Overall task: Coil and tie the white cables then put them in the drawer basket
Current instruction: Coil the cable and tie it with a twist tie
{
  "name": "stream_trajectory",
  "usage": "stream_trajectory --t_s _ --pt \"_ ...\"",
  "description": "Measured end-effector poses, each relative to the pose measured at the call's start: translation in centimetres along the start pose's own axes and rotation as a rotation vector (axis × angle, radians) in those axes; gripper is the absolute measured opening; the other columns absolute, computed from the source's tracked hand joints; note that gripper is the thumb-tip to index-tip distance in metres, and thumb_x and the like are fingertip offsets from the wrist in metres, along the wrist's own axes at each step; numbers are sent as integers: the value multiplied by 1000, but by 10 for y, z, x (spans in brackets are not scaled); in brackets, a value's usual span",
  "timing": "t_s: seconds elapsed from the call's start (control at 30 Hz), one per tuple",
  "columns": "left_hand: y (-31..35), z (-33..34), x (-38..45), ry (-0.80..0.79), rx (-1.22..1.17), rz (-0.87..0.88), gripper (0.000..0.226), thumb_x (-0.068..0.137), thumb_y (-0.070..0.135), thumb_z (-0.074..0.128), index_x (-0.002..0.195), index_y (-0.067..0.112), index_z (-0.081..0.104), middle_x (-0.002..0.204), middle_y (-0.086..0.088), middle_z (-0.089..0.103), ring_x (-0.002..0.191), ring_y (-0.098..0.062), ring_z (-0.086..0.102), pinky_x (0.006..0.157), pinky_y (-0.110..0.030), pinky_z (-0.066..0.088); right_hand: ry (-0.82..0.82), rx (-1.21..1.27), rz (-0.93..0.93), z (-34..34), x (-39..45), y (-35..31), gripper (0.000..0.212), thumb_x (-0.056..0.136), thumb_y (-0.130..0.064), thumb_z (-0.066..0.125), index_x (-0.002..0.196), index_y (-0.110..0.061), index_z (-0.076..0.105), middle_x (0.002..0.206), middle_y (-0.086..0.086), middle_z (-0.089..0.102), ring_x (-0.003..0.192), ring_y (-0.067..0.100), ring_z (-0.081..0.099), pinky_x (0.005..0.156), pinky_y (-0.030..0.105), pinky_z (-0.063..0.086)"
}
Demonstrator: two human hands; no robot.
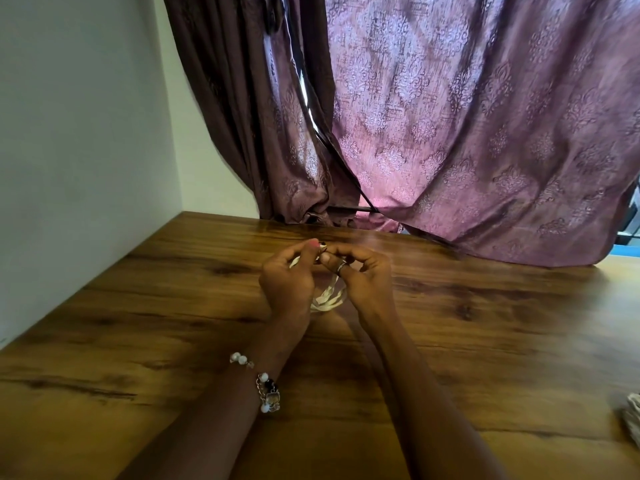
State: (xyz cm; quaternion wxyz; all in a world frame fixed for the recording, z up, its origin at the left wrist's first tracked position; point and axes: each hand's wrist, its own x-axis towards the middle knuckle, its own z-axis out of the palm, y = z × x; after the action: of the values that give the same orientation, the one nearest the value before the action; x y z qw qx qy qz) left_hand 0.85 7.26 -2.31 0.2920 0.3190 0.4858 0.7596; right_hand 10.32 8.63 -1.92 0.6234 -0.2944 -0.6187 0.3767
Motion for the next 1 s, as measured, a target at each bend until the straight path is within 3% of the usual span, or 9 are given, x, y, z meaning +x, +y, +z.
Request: stream_trajectory --t_s 0.17,0.3,0.33,0.43,0.53,0.67,0.8,0.9,1.0 --pt "-1 1 0 -36 -16 13 17 83 17 71 74 31 71 82 0 73 80 -19 69 75 -40 57 37 99 90 1 -2 -4 15 79 14 63 94 15 66 83 11 69 73 6 67 64 15 51" --pt "3 4 0 -112 -93 -33 11 87 14 66 81 23 69 81 -7 70 67 -17 62 59 -28 48 84 -72 95 3 2 -1 15 71 -24 77 83 -15 76 103 22 63 101 29 62 81 36 55" --pt "4 4 0 -124 -107 -43 9 87 14 66 82 21 69 81 -8 69 66 -16 62 57 -26 47 84 -97 107 2 2 -2 16 71 -25 77 83 -14 76 105 24 61 102 29 60 85 38 54" --pt "6 4 -2 -183 -141 -72 5 88 11 65 86 15 67 77 -7 67 56 -7 60 47 -19 45 60 -10 148 -5 3 -8 10 78 5 69 86 11 70 100 30 55 82 16 59 65 15 50" --pt "9 3 -5 -249 -146 -80 8 88 8 63 95 6 66 73 -4 66 48 0 58 40 -14 42 29 101 199 -7 1 -17 10 78 16 60 86 15 66 96 34 55 65 10 64 57 15 50" --pt "11 3 -6 -298 -138 -57 13 89 5 61 101 -1 65 67 3 66 46 2 57 39 -12 39 65 118 227 -10 7 -11 7 67 5 66 72 7 70 95 41 56 82 32 61 74 32 54" --pt "10 2 -6 -310 -114 -46 17 89 5 61 104 -4 63 67 3 65 44 2 54 39 -12 39 67 155 251 -11 7 -8 12 58 -3 63 60 -9 74 88 28 56 86 35 56 85 46 48" --pt "9 2 -5 -315 -98 -28 16 89 5 61 103 -3 64 66 4 66 45 2 55 40 -12 40 38 144 236 -11 7 -10 15 57 -4 62 58 -12 74 88 25 57 90 35 54 85 44 48" --pt "9 1 -5 -322 -94 -17 15 90 5 61 102 -2 64 72 -2 65 46 2 56 42 -12 41 26 202 242 -11 6 -12 13 57 -1 63 56 -10 72 88 23 55 82 30 57 70 27 54"
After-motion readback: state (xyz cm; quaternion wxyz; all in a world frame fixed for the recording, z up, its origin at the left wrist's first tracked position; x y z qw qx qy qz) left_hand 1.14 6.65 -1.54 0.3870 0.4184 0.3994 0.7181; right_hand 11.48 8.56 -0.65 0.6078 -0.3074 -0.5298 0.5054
